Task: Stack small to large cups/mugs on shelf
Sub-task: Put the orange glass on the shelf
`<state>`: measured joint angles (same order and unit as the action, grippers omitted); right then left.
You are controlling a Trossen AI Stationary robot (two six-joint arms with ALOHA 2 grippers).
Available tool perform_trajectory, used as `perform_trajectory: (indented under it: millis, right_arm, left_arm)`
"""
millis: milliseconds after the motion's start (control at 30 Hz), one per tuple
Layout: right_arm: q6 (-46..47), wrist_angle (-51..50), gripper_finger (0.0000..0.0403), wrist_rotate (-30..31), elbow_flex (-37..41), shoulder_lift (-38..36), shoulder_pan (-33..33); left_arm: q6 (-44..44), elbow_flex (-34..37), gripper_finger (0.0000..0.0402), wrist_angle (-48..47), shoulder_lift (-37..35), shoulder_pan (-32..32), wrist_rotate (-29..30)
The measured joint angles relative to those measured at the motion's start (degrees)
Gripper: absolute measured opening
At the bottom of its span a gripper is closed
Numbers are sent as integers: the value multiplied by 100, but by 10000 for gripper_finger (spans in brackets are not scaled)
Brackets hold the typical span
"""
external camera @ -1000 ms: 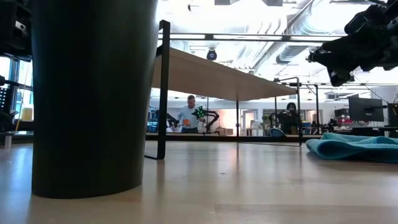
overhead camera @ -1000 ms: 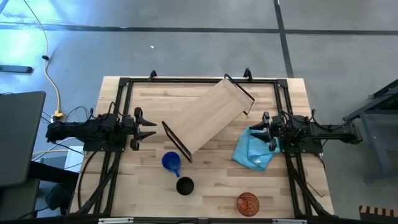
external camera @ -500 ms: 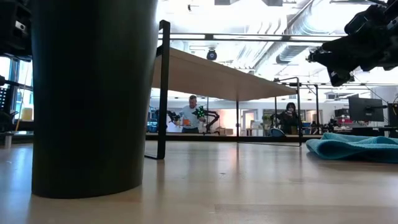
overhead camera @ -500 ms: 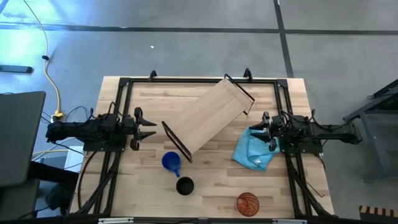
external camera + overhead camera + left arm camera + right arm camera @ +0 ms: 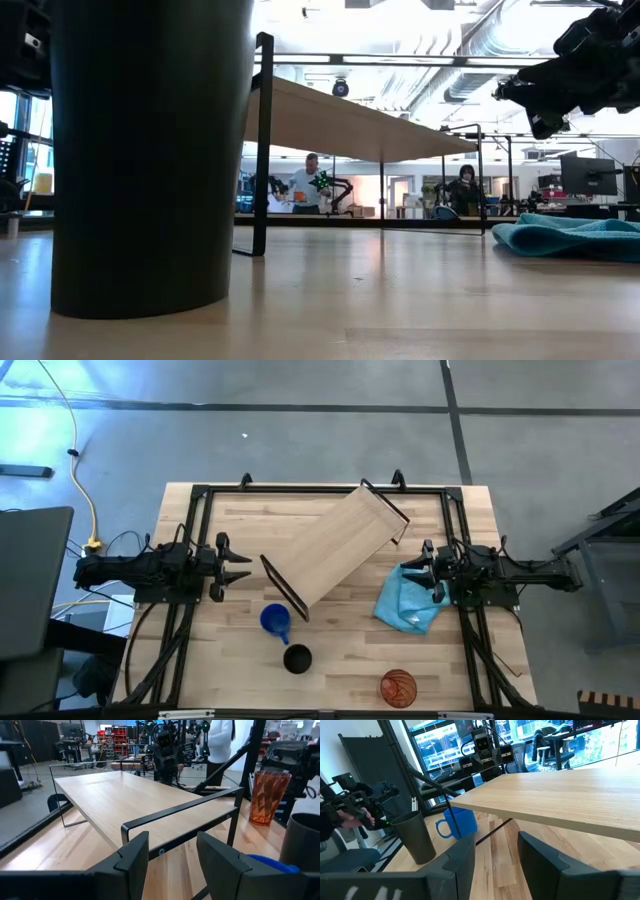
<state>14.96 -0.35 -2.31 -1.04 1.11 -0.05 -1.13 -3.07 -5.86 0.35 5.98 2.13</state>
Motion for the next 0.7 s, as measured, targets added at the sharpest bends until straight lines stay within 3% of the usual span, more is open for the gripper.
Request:
perform_trajectory:
  millis: [333, 400, 533, 700]
  right_arm:
    - [123, 10, 140, -1, 2, 1, 0]
    - [681, 65, 140, -8, 5, 2, 0]
    - [2304, 399, 140, 107, 7, 0, 0]
    - [3675, 695, 140, 327, 8, 0, 0]
  left_arm:
    - [-113, 0, 156, 2, -1, 0, -2]
    - [-371, 0, 156, 8, -1, 0, -38]
    - [-1755, -2, 156, 345, 0, 0, -142]
    - [-2195, -4, 156, 883, -1, 0, -140]
